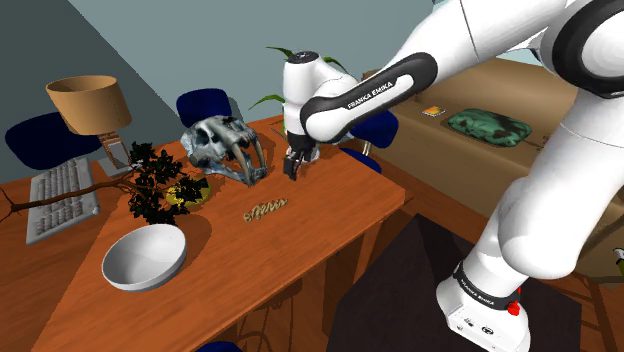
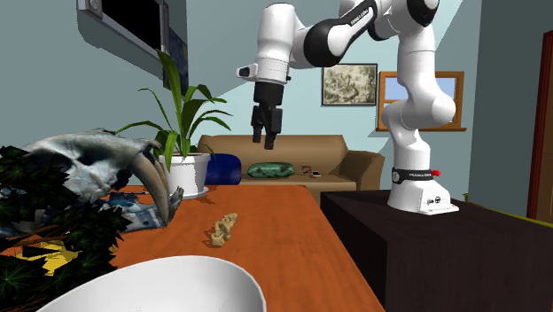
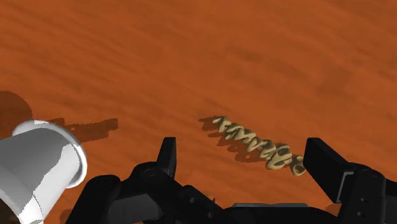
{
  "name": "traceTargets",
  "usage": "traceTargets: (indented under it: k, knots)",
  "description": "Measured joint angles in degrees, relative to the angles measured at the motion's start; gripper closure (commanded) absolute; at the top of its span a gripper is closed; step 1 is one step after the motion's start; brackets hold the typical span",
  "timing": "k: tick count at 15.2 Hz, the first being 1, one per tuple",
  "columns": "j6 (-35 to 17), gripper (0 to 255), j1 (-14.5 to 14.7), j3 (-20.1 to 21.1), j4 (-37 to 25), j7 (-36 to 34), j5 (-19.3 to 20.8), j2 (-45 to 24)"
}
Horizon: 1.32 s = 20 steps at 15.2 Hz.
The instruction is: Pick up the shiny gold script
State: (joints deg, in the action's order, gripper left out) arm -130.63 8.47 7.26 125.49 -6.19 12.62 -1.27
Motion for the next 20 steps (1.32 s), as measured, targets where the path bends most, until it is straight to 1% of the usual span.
traceTargets:
  k: [5,8,10,14,20]
  knots:
    - [-3.2,0,1.9,0.8,-6.0,-2.0,5.2,-10.4]
    - [-3.9,0,3.2,0.7,-11.6,-2.6,8.2,-17.4]
    - [-4.5,0,4.7,0.7,-14.1,-3.7,10.2,-21.2]
    - [-4.3,0,6.9,0.2,-21.7,-3.4,13.2,-29.4]
    - [-6.4,0,8.0,-0.6,-24.2,-4.5,15.0,-34.3]
